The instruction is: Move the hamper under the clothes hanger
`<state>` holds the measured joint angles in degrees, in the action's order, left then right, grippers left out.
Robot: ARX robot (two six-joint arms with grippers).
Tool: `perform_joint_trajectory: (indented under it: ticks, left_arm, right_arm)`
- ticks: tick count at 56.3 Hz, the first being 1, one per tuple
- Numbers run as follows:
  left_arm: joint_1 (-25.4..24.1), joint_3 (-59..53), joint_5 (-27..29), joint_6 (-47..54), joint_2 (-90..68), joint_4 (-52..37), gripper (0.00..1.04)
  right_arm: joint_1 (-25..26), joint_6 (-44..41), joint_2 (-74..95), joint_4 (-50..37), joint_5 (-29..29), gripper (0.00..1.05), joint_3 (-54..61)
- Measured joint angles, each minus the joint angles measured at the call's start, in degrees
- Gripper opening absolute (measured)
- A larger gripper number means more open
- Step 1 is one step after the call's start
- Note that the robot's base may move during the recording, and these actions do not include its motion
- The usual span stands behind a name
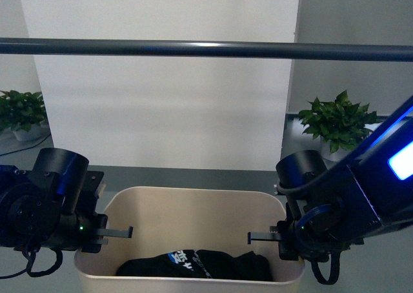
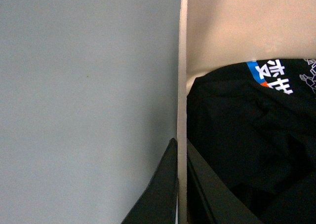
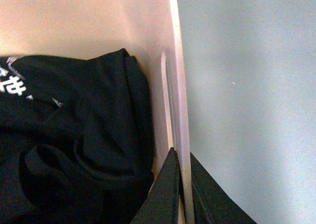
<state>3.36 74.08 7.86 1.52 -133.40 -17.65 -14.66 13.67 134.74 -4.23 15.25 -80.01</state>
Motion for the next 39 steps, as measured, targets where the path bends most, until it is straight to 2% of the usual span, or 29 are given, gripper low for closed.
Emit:
perform_joint_trajectory:
  ticks: [5,10,33,35,39]
  left_arm:
    - [0.39,1.05,-0.96,1.55,-1.66,-0.02,0.04]
    - [0.61,1.07,-0.72,2.19,-3.65,-0.85,0.04]
    - [0.48,1.09,-0.07,2.29,-8.17,-3.82,0.05]
    - [0.44,1.14,0.11,2.32,-8.17,-3.39,0.11]
    - [0.42,1.11,0.00,2.45,-8.17,-3.13,0.26]
  right_arm:
    - [-0.76,7.69,1.05,2.23,3.82,0.03,-1.66]
    - [-1.22,11.21,2.73,1.95,4.13,0.03,-1.90]
    - [-2.43,14.40,7.19,-2.25,4.24,0.03,-1.64]
    - [-2.54,14.43,7.37,-2.60,4.20,0.04,-1.64]
    - [-2.62,15.17,7.58,-2.99,4.48,0.19,-1.55]
